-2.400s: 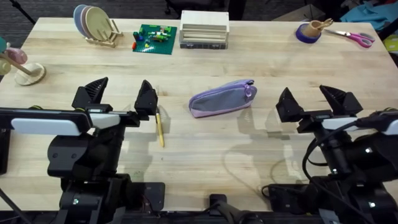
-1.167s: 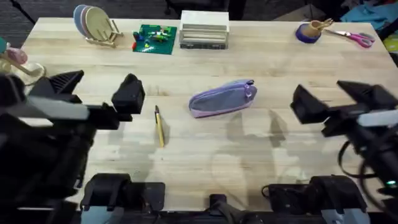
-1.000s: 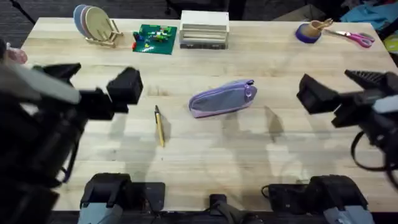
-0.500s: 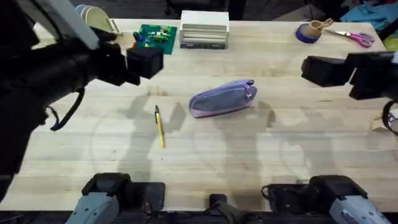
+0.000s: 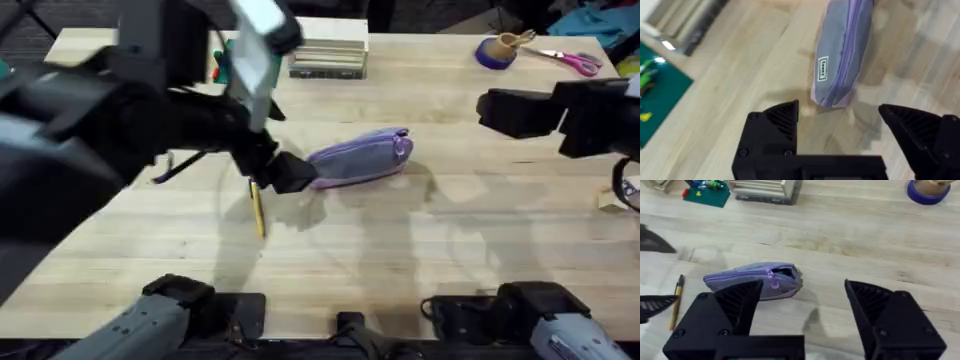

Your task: Unzip the bag, pick up the pens from the table one at a time and place them inside, then zip the bag closed.

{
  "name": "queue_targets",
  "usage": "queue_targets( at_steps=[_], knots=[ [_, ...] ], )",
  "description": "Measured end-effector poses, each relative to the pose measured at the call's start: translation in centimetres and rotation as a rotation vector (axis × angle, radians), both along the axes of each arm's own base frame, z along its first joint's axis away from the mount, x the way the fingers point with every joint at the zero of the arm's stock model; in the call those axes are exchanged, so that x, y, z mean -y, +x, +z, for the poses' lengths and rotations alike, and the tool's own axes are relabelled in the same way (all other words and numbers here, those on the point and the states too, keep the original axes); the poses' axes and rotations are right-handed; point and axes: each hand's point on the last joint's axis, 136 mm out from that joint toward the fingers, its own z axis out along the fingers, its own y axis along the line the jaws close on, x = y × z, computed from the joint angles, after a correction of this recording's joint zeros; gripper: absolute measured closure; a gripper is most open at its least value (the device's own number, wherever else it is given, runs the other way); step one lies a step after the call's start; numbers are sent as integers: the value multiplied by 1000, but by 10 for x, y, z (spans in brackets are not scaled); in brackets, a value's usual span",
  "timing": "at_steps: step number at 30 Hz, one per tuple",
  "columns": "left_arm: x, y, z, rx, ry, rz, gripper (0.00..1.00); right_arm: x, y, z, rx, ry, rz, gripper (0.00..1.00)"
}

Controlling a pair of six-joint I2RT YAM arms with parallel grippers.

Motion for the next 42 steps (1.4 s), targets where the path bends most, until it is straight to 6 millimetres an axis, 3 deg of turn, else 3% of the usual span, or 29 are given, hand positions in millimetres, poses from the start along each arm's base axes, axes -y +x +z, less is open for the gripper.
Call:
queue_targets(
  at_steps=[1, 5, 9, 18, 22, 23, 24, 26, 35, 42],
  knots=[
    [10, 4, -18, -48, 16, -39, 7, -1, 0, 0, 0, 2, 3, 4],
    [26, 23, -44, -77, 26, -76, 7, -1, 0, 0, 0, 4, 5, 4],
    [35, 29, -66, -139, 3, -101, 7, -1, 0, 0, 0, 4, 5, 4],
    [39, 26, -85, -217, -9, -115, 21, -1, 0, 0, -2, 4, 6, 4],
    [40, 27, -85, -212, -10, -121, 534, -1, -5, -7, -36, 8, 3, 4],
    [41, 25, -85, -214, -15, -129, 839, -1, -10, -13, -79, 37, -19, 4],
    [42, 25, -85, -214, -14, -131, 906, -1, -12, -15, -95, 54, -32, 4],
    [42, 25, -85, -213, -14, -132, 952, -1, -14, -18, -122, 88, -58, 4],
    [42, 25, -85, -212, -14, -132, 956, -16, -21, -33, -249, 227, -66, 4],
    [42, 25, -85, -212, -14, -132, 956, -41, -12, -66, -437, 255, 8, 4]
  ],
)
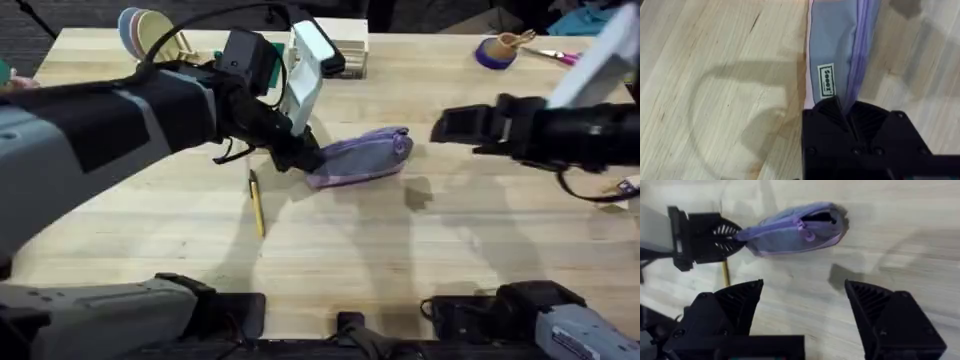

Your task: Unzip the bag, pick up the pens from the table one at a time and place them inside, then zip the bag closed.

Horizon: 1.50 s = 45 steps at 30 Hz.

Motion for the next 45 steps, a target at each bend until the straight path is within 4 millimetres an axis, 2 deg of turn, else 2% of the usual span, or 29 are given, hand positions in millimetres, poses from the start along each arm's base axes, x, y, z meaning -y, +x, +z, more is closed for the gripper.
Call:
queue_targets(
  at_steps=[2, 3, 4, 12, 21, 30, 37, 42, 44, 45],
  knots=[
    [0, 0, 0, 0, 0, 0, 956, -8, 1, -9, -38, -1, 32, 4],
    [0, 0, 0, 0, 0, 0, 956, -21, 4, -22, -92, -5, 81, 4],
    [0, 0, 0, 0, 0, 0, 956, -25, 6, -27, -108, -7, 96, 3],
    [0, 0, 0, 0, 0, 0, 956, -53, 25, -55, -151, -24, 192, 4],
    [0, 0, 0, 0, 0, 0, 956, -60, 45, -71, -156, -26, 199, 6],
    [0, 0, 0, 0, 0, 0, 956, -64, 58, -79, -142, -24, 199, 90],
    [0, 0, 0, 0, 0, 0, 956, -65, 61, -85, -155, -26, 199, 321],
    [0, 0, 0, 0, 0, 0, 955, -62, 63, -86, -147, -45, 190, 629],
    [0, 0, 0, 0, 0, 1, 955, -60, 64, -87, -146, -53, 186, 708],
    [0, 0, 0, 1, 0, 1, 955, -57, 65, -88, -143, -70, 177, 807]
  ],
)
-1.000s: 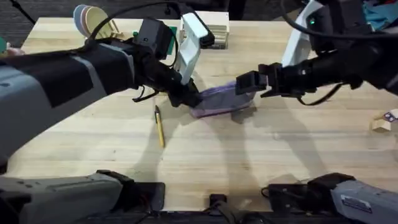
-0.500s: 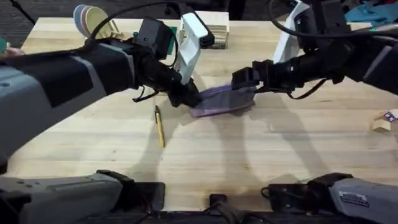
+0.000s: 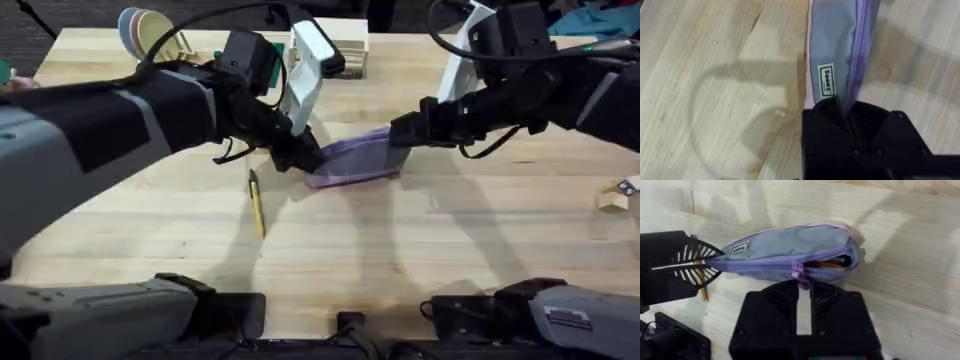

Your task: Unzip the bag, pick up the pens from the table one at a time and place them inside, then zip the bag closed.

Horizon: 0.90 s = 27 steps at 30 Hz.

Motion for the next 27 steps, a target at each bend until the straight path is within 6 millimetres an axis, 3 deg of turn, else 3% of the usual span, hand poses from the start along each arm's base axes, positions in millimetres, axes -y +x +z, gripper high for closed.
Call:
queue_targets(
  at_steps=[6, 21, 23, 27],
  knots=[
    [0, 0, 0, 0, 0, 0, 956, 1, 1, 0, 3, -8, -1, 966],
    [0, 0, 0, 0, 0, 0, 956, -5, -2, 1, -4, 22, 16, 969],
    [0, 0, 0, 0, 0, 0, 956, -9, -4, 2, -7, 31, 29, 969],
    [0, -1, 0, -4, 1, 0, 956, -38, -11, 7, 24, 59, 121, 969]
  ],
)
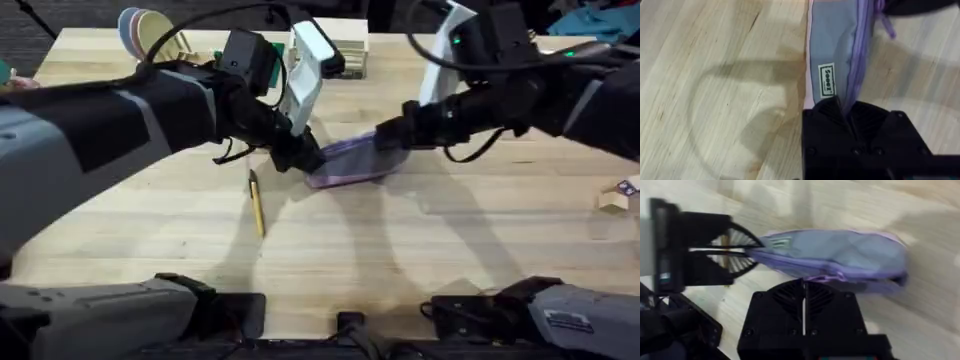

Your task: Unzip the bag, pick up the pens from the table one at a time and place them inside, then zip the bag closed.

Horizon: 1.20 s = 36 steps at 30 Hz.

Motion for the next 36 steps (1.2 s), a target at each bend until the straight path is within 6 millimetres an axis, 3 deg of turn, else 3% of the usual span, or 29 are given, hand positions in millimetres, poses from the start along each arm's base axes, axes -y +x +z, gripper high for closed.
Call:
queue_targets(
  at_steps=[7, 11, 18, 26, 29, 33, 36],
  knots=[
    [0, 0, 0, 0, 0, 0, 956, -54, -13, 16, 85, 65, 160, 970],
    [0, 0, 0, 0, 0, 0, 958, -72, -24, 21, 102, 88, 219, 972],
    [0, 0, 0, 0, 0, 0, 958, -73, -27, 33, 130, 106, 229, 971],
    [0, 0, 0, 0, 0, 0, 957, -61, -26, 63, 240, 94, 189, 959],
    [0, 0, 0, 0, 0, 0, 957, -48, -25, 79, 307, 64, 145, 862],
    [0, 0, 0, 0, 0, 0, 958, -30, -28, 100, 391, 34, 90, 662],
    [0, 0, 0, 0, 0, 0, 958, -19, -33, 112, 429, 23, 65, 241]
  ],
)
